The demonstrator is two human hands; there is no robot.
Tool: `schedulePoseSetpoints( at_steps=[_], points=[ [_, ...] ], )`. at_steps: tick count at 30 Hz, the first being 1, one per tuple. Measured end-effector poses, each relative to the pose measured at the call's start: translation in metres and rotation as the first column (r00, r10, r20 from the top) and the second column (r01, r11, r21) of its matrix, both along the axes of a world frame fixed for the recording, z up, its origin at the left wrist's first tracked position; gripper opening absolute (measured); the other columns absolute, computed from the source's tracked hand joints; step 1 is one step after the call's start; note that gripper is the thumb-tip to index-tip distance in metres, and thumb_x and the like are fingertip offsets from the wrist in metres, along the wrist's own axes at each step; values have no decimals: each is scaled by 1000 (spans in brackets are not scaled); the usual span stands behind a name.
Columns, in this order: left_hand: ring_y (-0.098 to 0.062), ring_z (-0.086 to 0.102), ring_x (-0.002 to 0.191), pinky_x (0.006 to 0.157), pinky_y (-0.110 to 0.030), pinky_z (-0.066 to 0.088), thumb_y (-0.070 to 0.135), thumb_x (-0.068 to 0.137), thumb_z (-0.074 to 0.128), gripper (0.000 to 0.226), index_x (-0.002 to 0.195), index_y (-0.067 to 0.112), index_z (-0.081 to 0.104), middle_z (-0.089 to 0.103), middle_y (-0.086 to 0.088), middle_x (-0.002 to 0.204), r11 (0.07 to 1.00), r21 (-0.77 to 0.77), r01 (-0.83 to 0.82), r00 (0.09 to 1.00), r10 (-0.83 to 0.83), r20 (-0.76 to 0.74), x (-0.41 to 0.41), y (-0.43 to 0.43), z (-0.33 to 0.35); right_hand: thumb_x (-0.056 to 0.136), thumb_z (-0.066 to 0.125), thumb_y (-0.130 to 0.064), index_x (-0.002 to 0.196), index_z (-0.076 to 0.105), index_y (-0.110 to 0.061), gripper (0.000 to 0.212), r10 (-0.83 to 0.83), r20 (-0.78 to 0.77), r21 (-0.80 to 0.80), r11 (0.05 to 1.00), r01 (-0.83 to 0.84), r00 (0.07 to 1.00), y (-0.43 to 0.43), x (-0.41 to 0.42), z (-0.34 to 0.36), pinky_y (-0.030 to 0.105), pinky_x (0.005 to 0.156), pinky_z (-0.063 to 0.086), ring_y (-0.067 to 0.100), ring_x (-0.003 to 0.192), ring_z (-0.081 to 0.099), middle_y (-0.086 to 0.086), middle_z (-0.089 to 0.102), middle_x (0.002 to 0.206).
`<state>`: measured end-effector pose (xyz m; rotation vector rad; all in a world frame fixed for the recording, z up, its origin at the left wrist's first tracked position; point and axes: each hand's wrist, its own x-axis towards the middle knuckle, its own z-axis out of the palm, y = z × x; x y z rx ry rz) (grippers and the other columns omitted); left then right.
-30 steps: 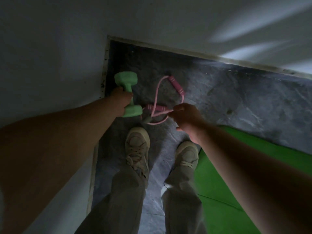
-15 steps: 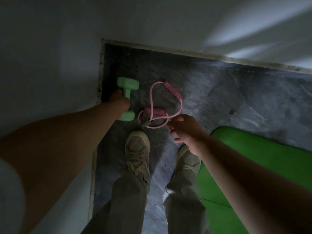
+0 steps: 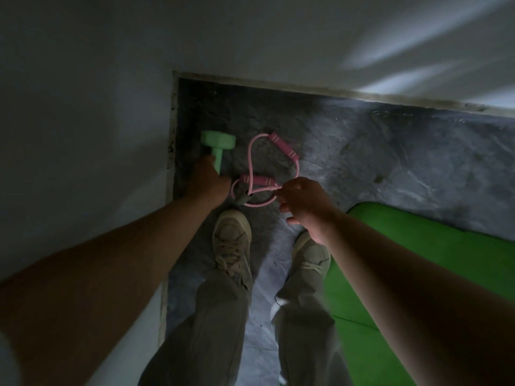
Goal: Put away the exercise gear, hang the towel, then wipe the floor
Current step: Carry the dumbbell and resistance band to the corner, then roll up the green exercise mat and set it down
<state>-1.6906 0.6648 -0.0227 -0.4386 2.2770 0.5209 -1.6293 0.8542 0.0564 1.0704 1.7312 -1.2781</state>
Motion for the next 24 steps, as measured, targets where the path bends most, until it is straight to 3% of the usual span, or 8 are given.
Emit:
schedulePoseSetpoints(
  at_steps=[3, 6, 8, 14, 19, 22, 24],
  points=[
    [-36, 48, 129, 107, -42, 41, 28, 88, 68, 60, 142, 9, 48, 49, -19, 141, 995, 48, 91, 996, -90, -29, 25, 9, 46, 91, 63, -27, 94, 62, -29, 4, -5, -5, -3, 1000, 5, 1000, 3, 11, 18, 44, 90, 55, 27, 99, 65, 8, 68, 105],
    [-34, 48, 128, 106, -41, 38, 19, 90, 66, 52, 138, 10, 52, 52, -15, 138, 968, 111, 226, 974, -222, -52, 50, 20, 99, 93, 61, -27, 128, 58, -19, 36, 141, -3, 78, 987, -140, 990, 11, 22, 54, 32, 89, 49, 27, 111, 61, 10, 63, 124],
    [-32, 44, 132, 109, -39, 35, 18, 89, 67, 56, 141, 13, 49, 50, -12, 142, 934, 108, 342, 940, -339, -41, 65, 28, 137, 95, 58, -24, 139, 49, -14, 46, 247, -5, 111, 963, -245, 969, 18, 31, 88, 27, 82, 45, 27, 113, 60, 12, 61, 130],
    [-29, 41, 137, 112, -49, 37, 27, 89, 64, 63, 147, 20, 40, 44, -7, 150, 841, 140, 523, 852, -514, -98, 93, 53, 272, 94, 58, -18, 144, 42, -8, 54, 317, -50, 157, 939, -306, 947, 49, 62, 215, 37, 105, 44, 31, 127, 52, 18, 53, 141],
    [-26, 43, 136, 112, -45, 38, 23, 88, 65, 64, 147, 15, 40, 46, -7, 149, 753, 129, 646, 761, -621, -189, 97, 84, 399, 88, 58, -12, 130, 52, -3, 43, 289, -99, 249, 934, -257, 952, 81, 83, 332, 29, 87, 44, 30, 109, 59, 18, 61, 126],
    [-27, 51, 127, 107, -36, 41, 17, 85, 66, 59, 141, 11, 48, 53, -9, 140, 693, 127, 710, 694, -657, -295, 98, 106, 476, 86, 58, -15, 131, 53, -7, 46, 285, -139, 284, 929, -238, 948, 94, 98, 402, 35, 94, 46, 30, 114, 57, 16, 59, 129],
    [-28, 52, 124, 106, -37, 42, 15, 84, 66, 57, 139, 10, 51, 55, -11, 137, 673, 153, 723, 677, -648, -348, 100, 117, 524, 84, 60, -19, 128, 55, -10, 45, 275, -178, 305, 928, -213, 945, 99, 111, 446, 36, 93, 48, 32, 112, 58, 16, 60, 125]
  ],
)
